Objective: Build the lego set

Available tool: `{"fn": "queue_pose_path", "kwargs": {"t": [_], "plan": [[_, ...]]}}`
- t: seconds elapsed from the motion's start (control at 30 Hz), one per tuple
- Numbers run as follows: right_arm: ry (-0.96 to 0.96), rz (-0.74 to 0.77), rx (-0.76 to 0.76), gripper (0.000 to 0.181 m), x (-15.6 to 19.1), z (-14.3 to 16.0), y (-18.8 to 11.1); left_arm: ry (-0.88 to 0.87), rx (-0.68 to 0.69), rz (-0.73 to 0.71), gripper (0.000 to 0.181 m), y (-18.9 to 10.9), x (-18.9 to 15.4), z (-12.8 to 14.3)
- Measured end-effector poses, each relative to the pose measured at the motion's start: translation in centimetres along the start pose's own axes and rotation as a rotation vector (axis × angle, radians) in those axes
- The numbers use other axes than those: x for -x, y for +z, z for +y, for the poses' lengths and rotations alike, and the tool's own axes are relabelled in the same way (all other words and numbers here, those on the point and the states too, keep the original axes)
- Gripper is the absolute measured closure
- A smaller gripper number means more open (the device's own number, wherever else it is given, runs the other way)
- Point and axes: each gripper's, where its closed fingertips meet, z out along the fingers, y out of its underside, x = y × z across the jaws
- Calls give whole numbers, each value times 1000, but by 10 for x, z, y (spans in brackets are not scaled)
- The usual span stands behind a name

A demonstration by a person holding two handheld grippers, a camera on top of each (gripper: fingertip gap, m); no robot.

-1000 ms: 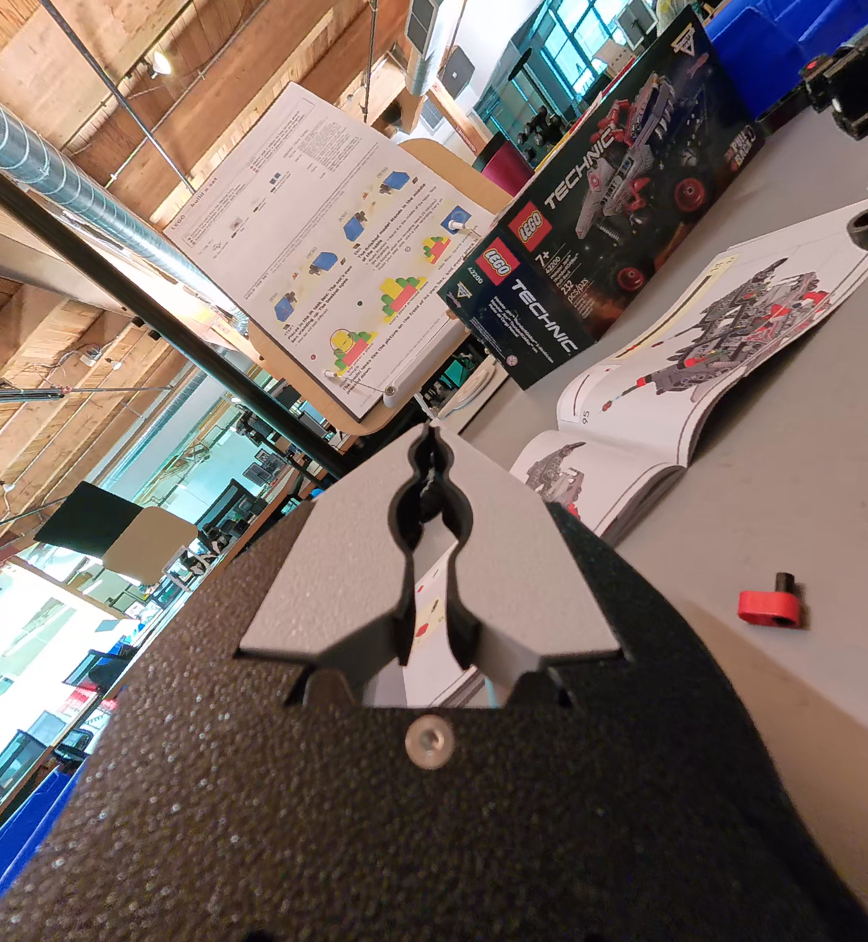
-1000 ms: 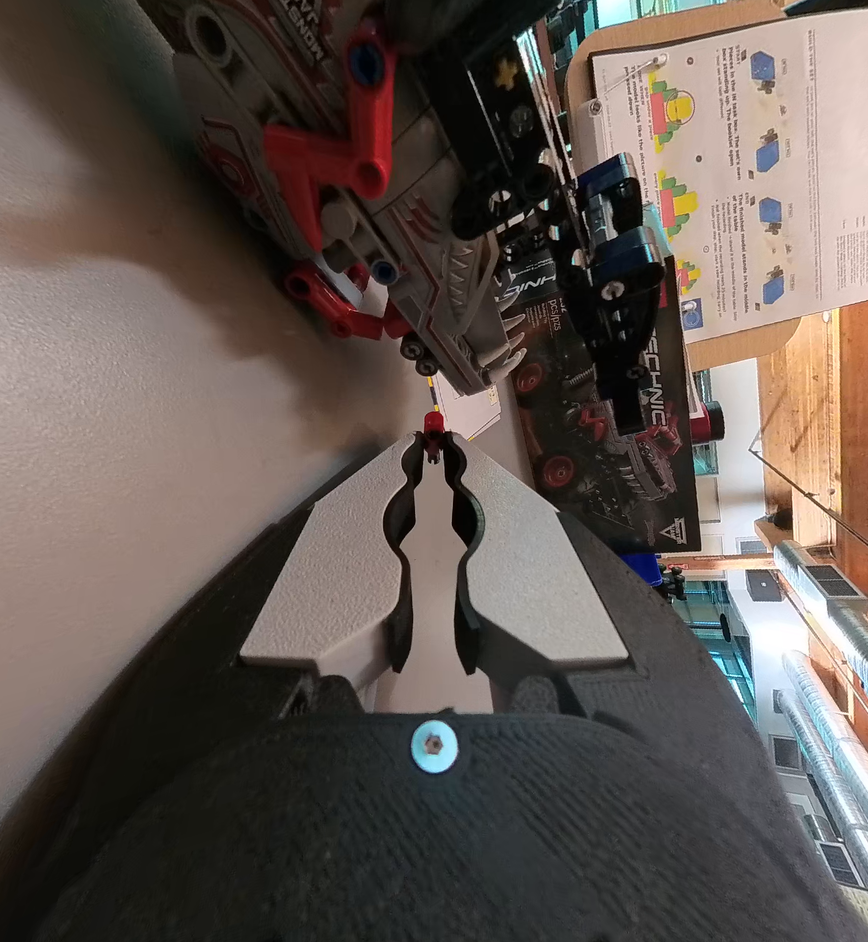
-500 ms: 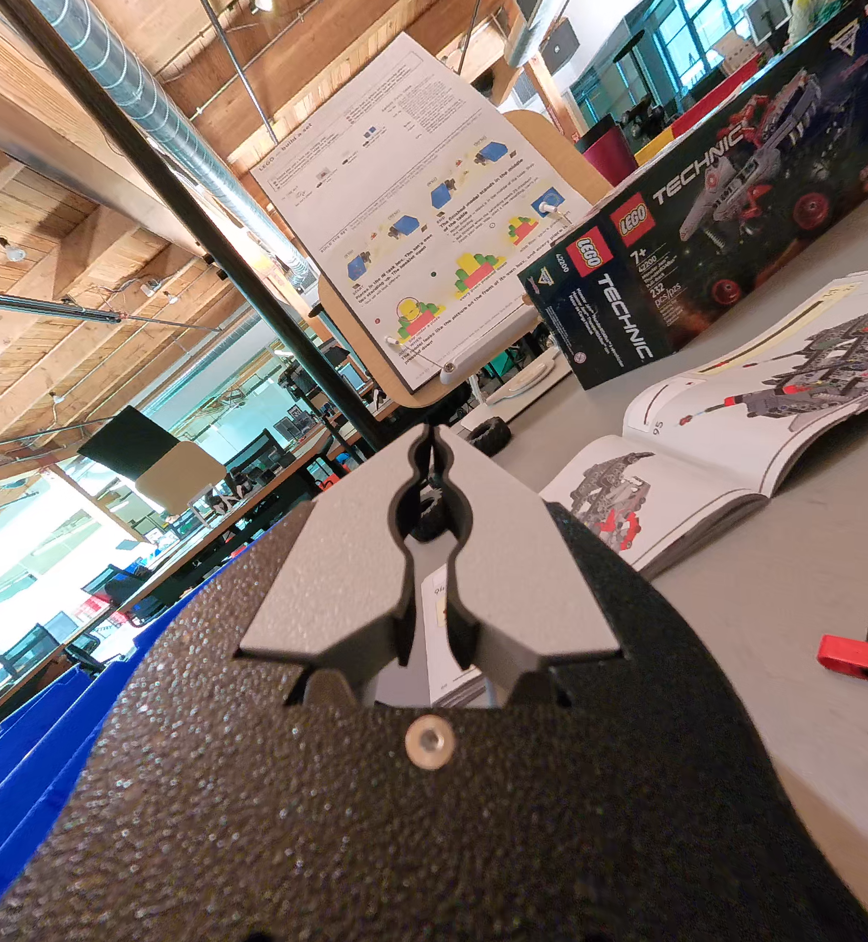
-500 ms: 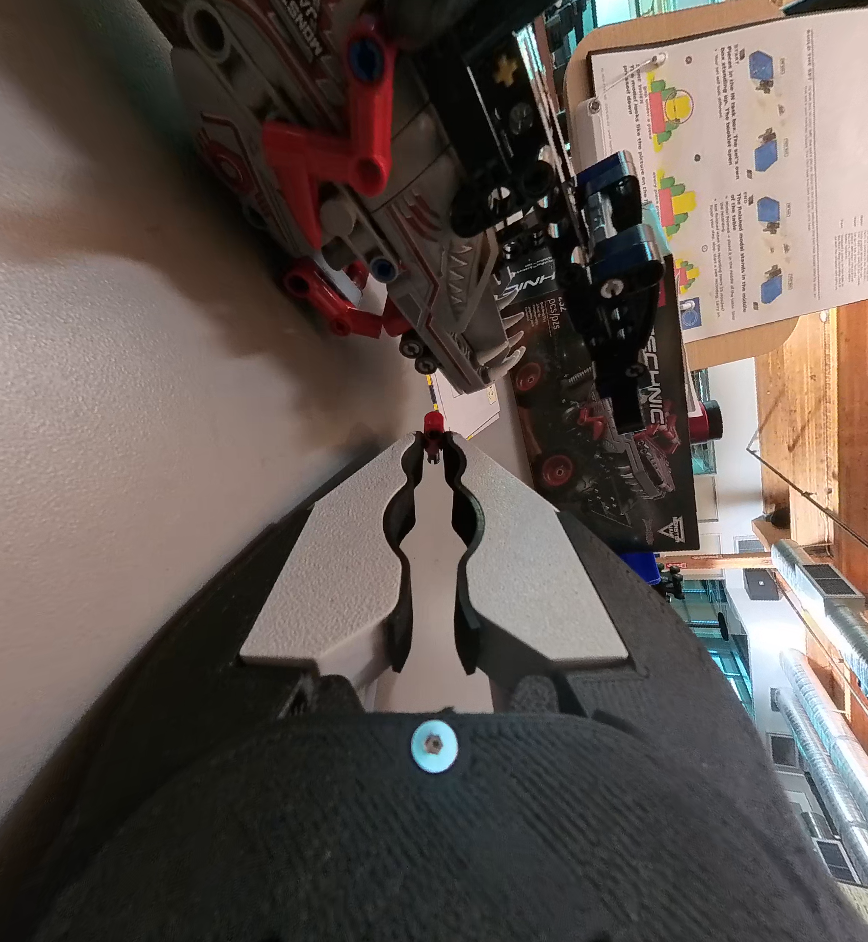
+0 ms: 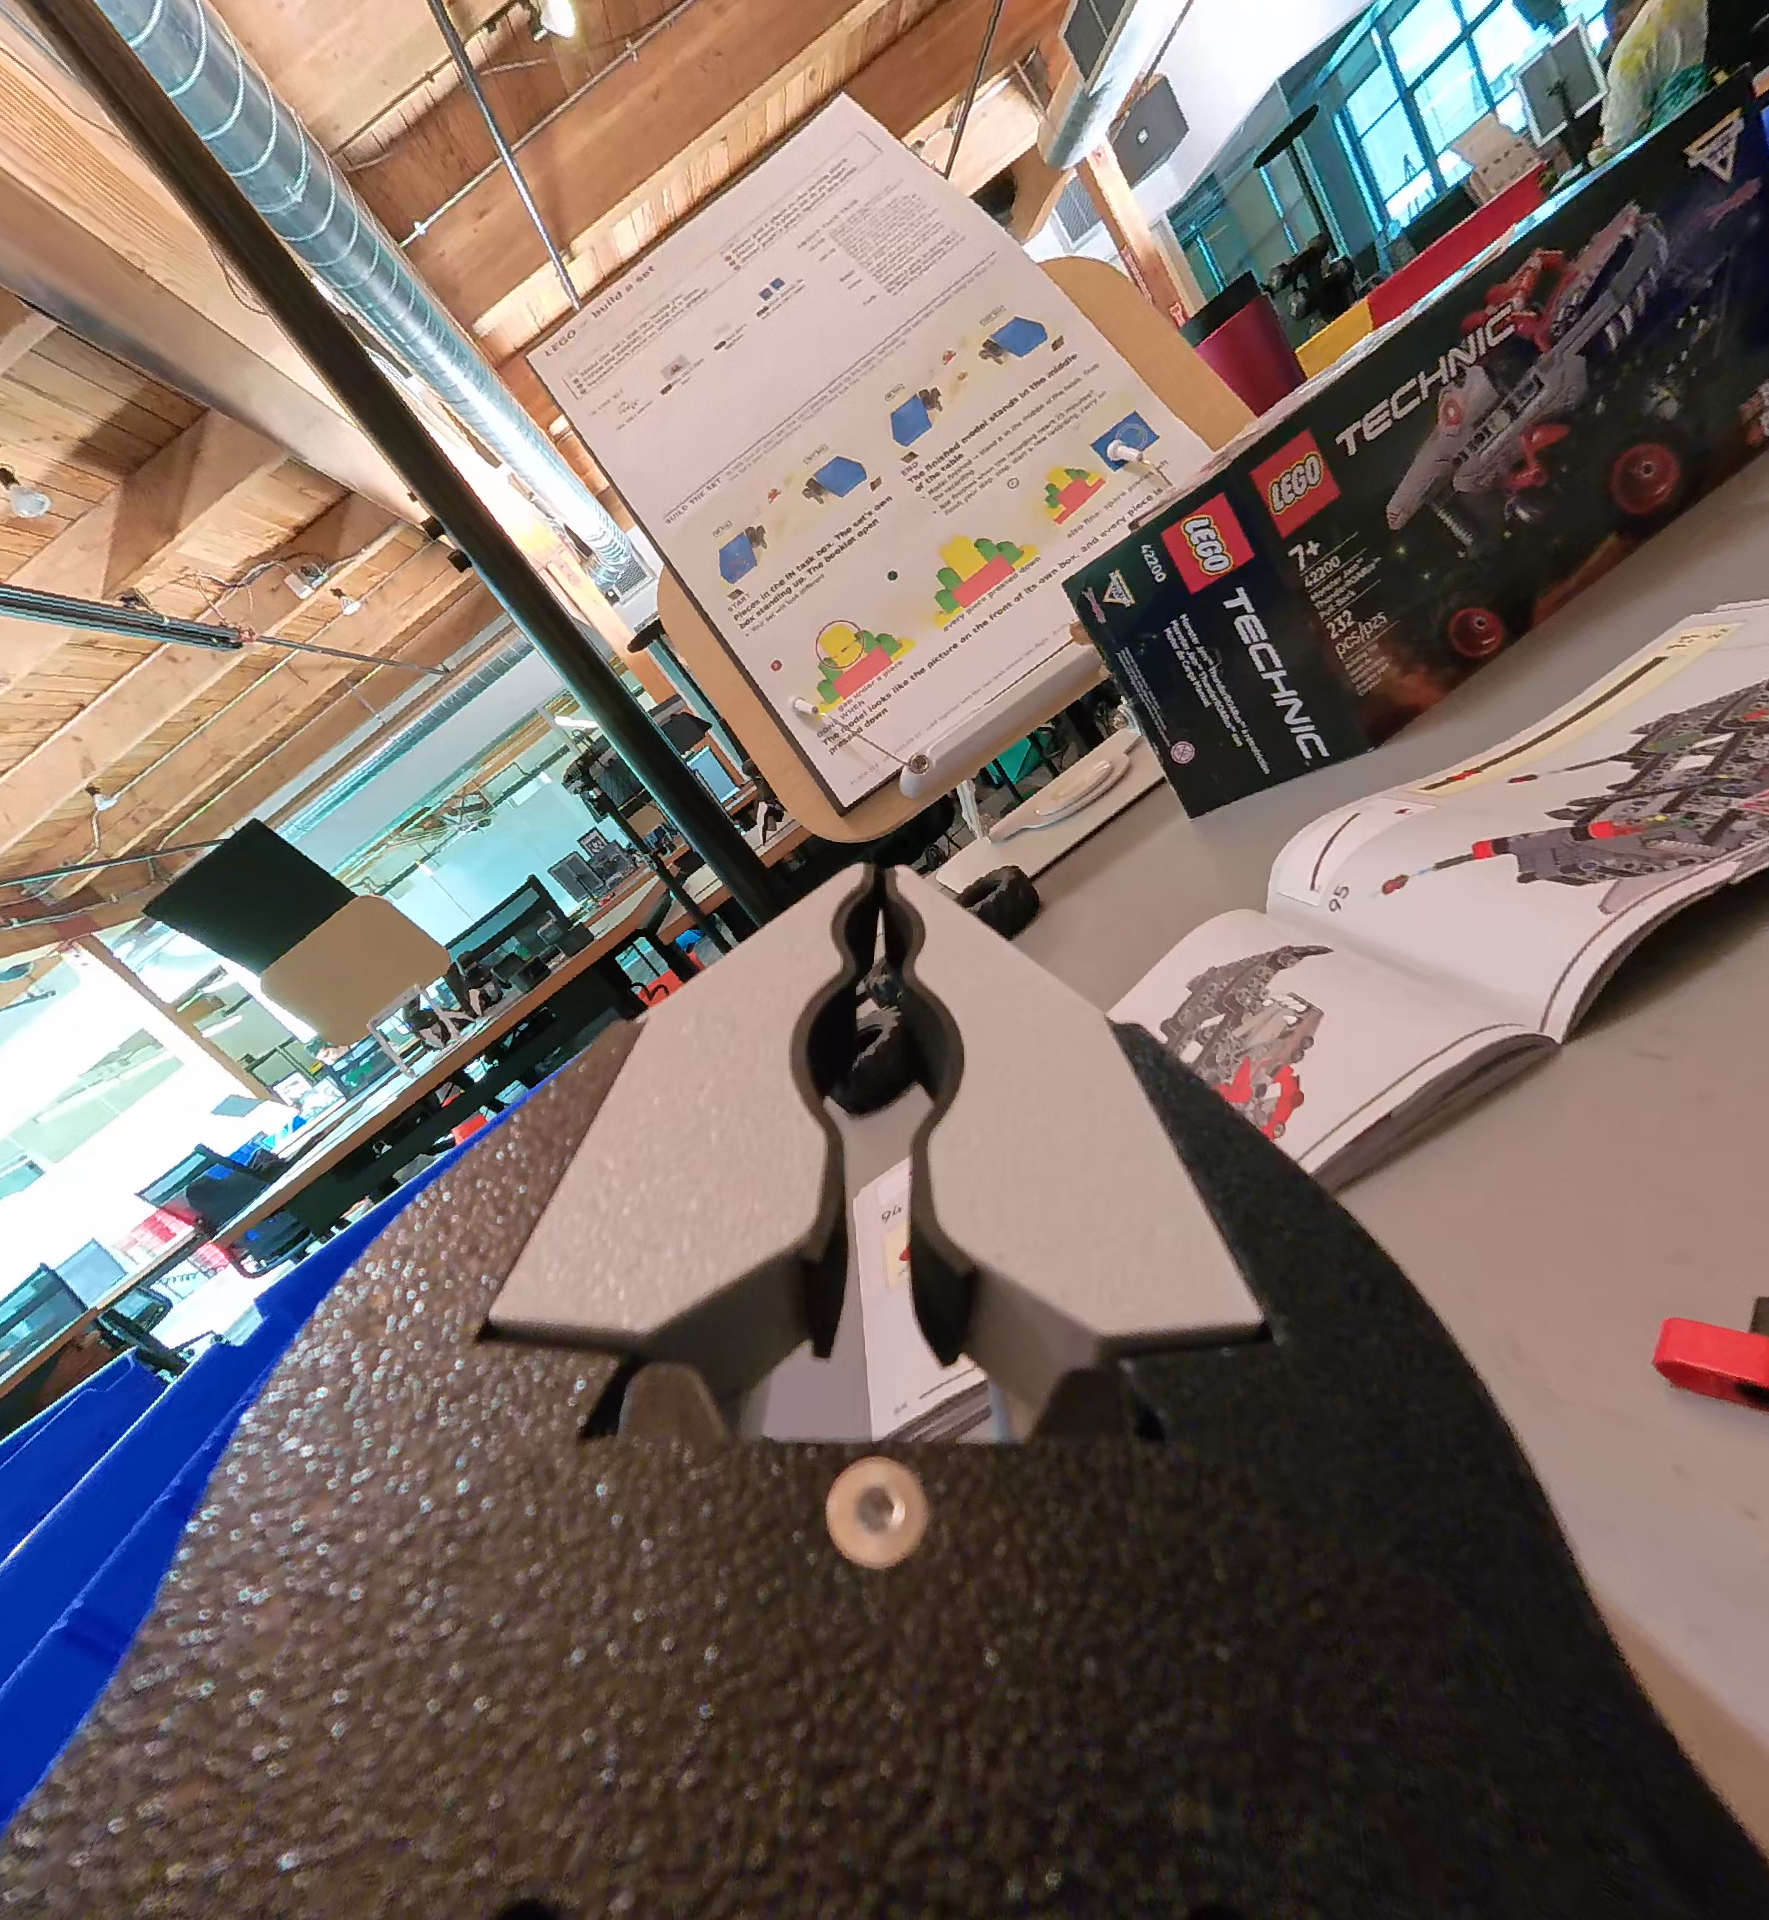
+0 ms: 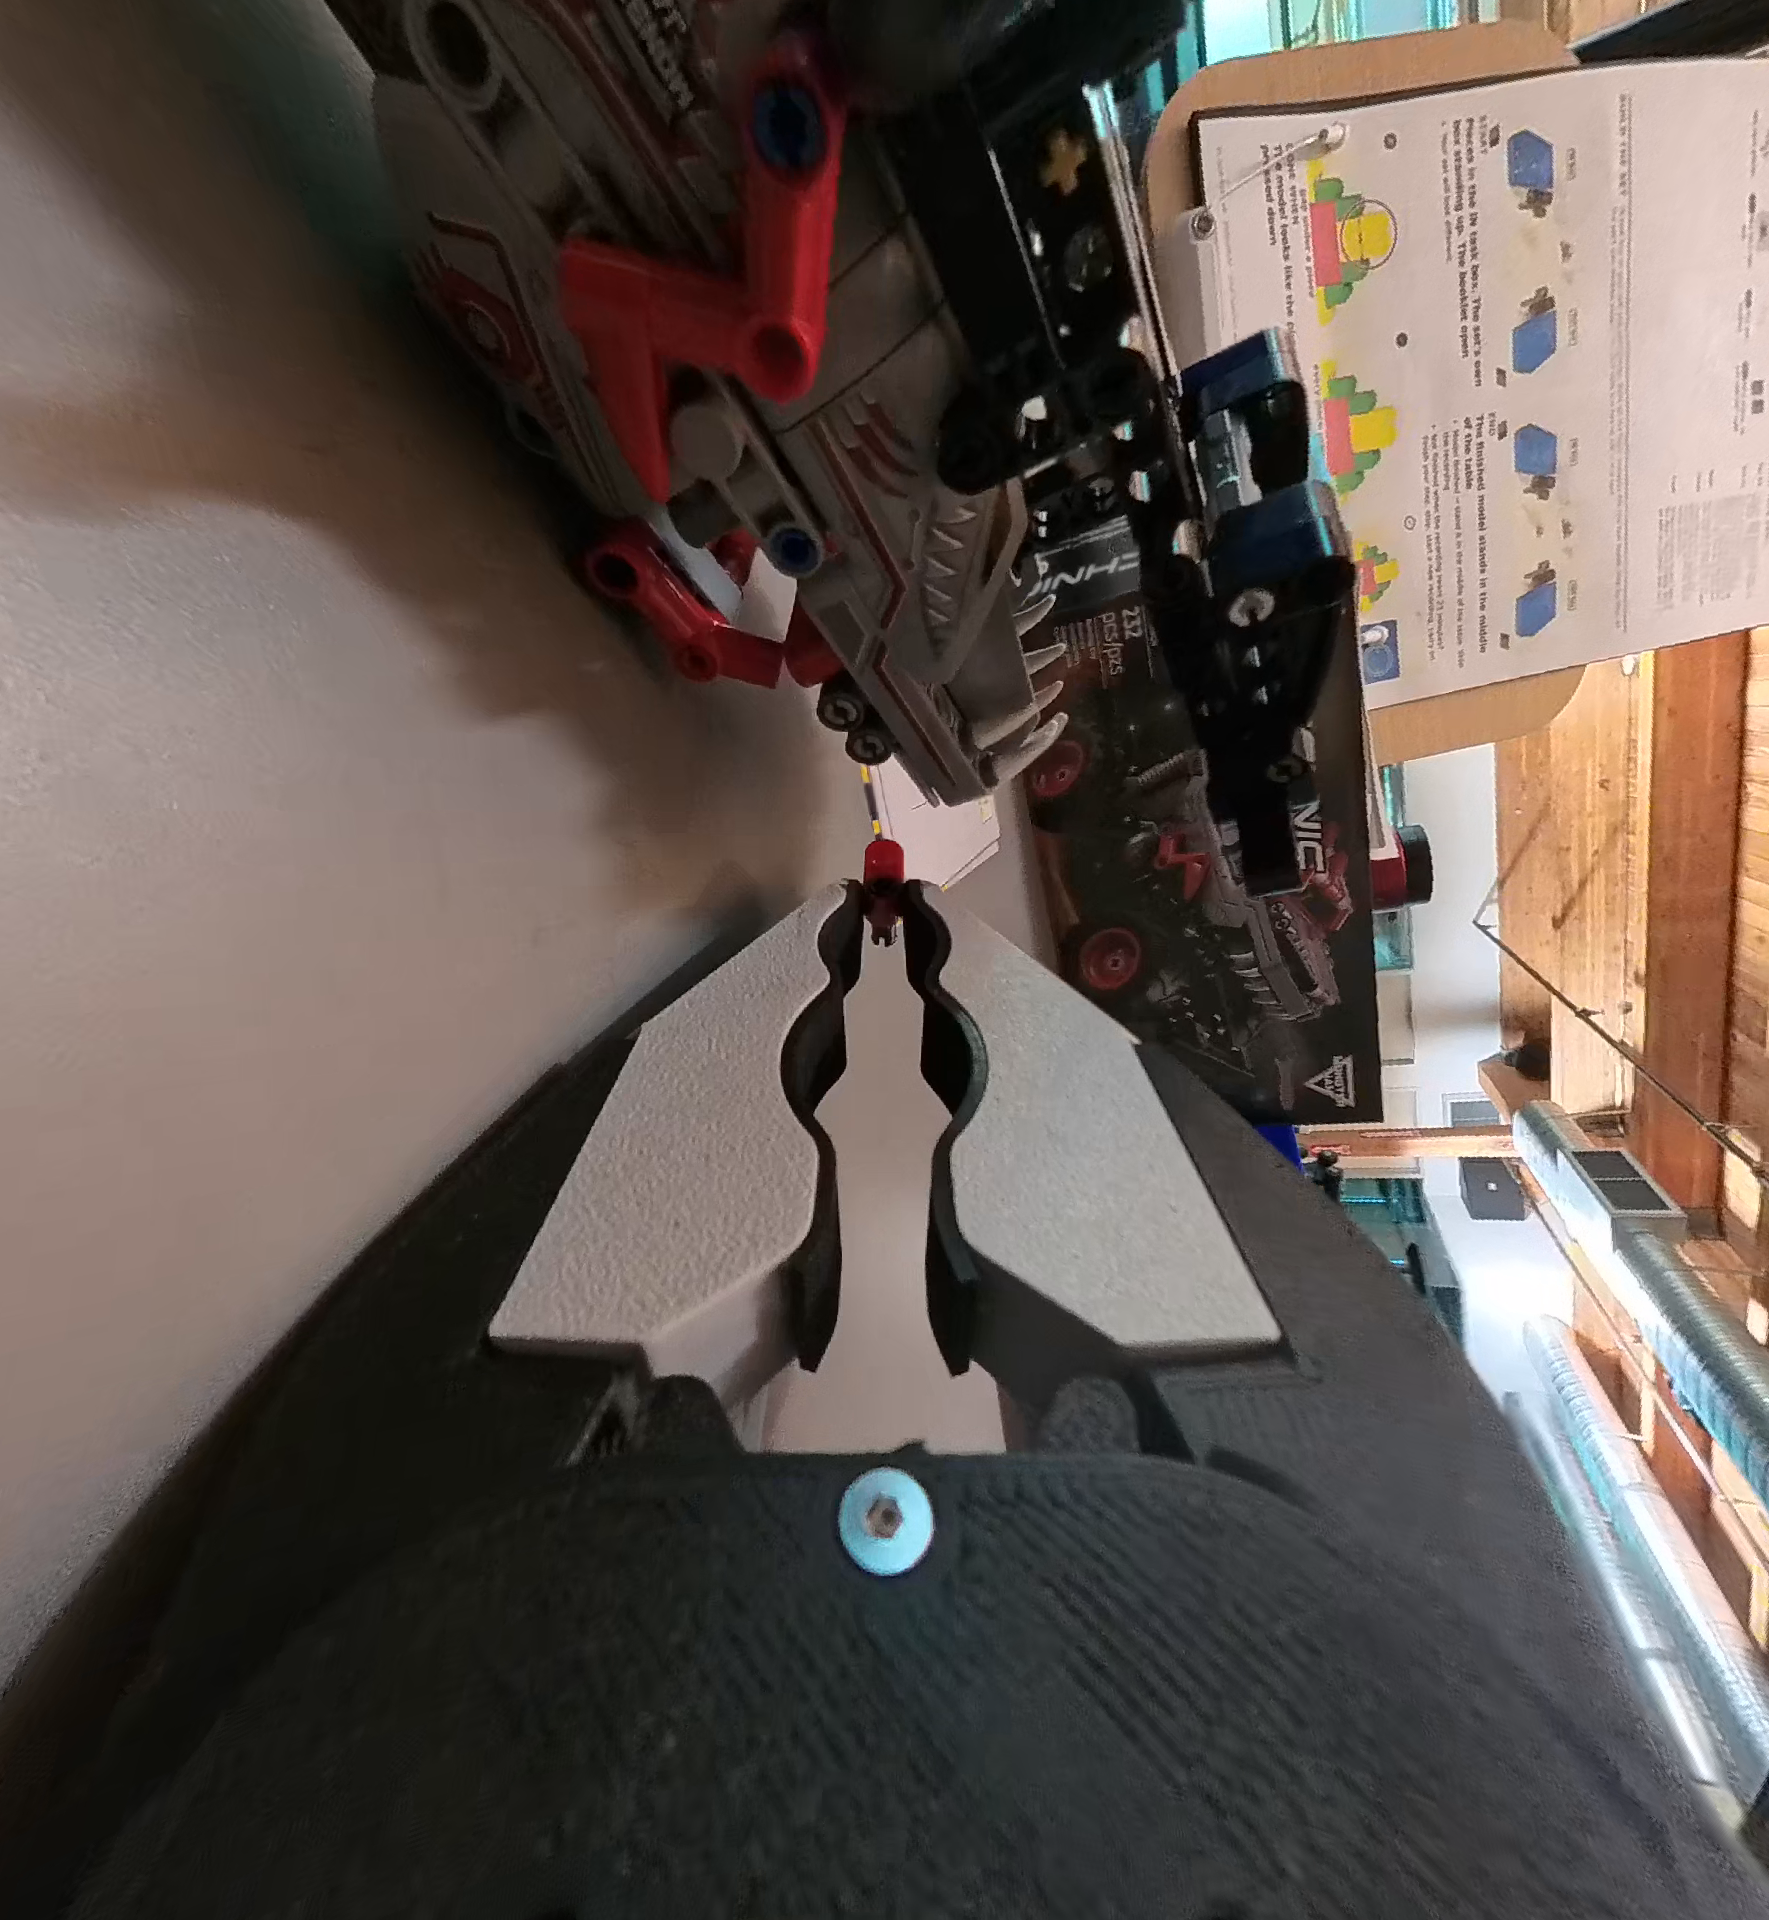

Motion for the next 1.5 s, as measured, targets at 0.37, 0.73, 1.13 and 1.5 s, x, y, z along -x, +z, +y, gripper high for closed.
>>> {"fn": "queue_pose_path", "kwargs": {"t": [0.37,0.73,1.13,1.5], "plan": [[-348,344,-126,176,-32,-48,-54,228,-151,177,181,-64,-50,-62],[-641,313,-344,176,-4,-121,-86,774,-254,503,161,-123,-186,-96],[-549,284,-484,176,5,-136,-108,754,-331,478,175,-117,-205,-113],[-20,103,-604,163,-13,-142,-116,665,-288,333,177,-102,-174,-109]]}}
